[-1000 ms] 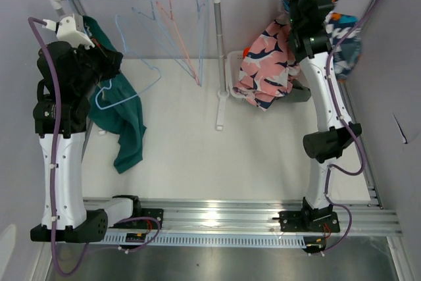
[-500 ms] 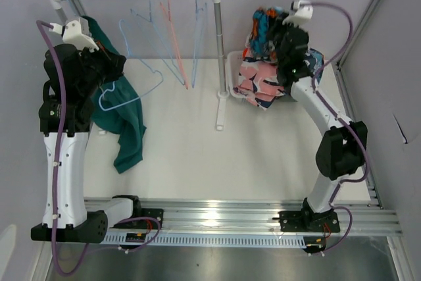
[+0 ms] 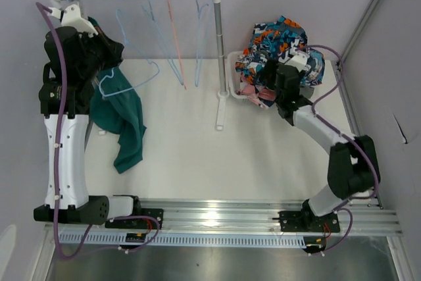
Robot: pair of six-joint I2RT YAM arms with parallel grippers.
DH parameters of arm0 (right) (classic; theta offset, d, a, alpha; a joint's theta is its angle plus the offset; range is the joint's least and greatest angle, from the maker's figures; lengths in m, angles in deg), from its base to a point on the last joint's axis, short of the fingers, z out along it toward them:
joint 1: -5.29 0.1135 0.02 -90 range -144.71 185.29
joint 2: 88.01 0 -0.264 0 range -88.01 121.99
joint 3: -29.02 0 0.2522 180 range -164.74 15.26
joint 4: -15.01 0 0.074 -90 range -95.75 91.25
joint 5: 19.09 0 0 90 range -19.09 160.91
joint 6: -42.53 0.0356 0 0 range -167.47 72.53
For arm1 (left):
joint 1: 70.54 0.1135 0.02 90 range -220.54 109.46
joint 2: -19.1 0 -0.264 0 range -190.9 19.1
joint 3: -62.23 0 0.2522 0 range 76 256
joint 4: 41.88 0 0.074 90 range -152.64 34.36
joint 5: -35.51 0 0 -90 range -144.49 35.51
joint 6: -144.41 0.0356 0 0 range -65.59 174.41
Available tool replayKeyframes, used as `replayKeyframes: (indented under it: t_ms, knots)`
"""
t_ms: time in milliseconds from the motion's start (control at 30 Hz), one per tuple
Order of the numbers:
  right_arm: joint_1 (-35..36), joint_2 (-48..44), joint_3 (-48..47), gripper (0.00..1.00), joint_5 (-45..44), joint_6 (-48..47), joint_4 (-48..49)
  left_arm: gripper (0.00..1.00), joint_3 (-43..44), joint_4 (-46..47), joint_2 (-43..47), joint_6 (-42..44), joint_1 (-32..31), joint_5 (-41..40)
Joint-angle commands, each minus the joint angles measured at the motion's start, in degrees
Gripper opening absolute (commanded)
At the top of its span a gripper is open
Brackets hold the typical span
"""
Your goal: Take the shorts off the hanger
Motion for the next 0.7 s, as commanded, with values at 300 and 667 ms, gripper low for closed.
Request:
replayKeyframes:
  t_ms: [300, 667]
  knots:
    - [5.89, -39.06, 13.32, 0.99, -6.57, -1.83, -7.08, 0.00, 15.03, -0.37, -8.09, -1.76, 0.43, 1.33]
    - [8.88, -40.85, 20.54, 0.99, -3.67, 1.16, -6.91, 0.00, 30.67, -2.75, -14.41, -2.38, 0.25, 1.51]
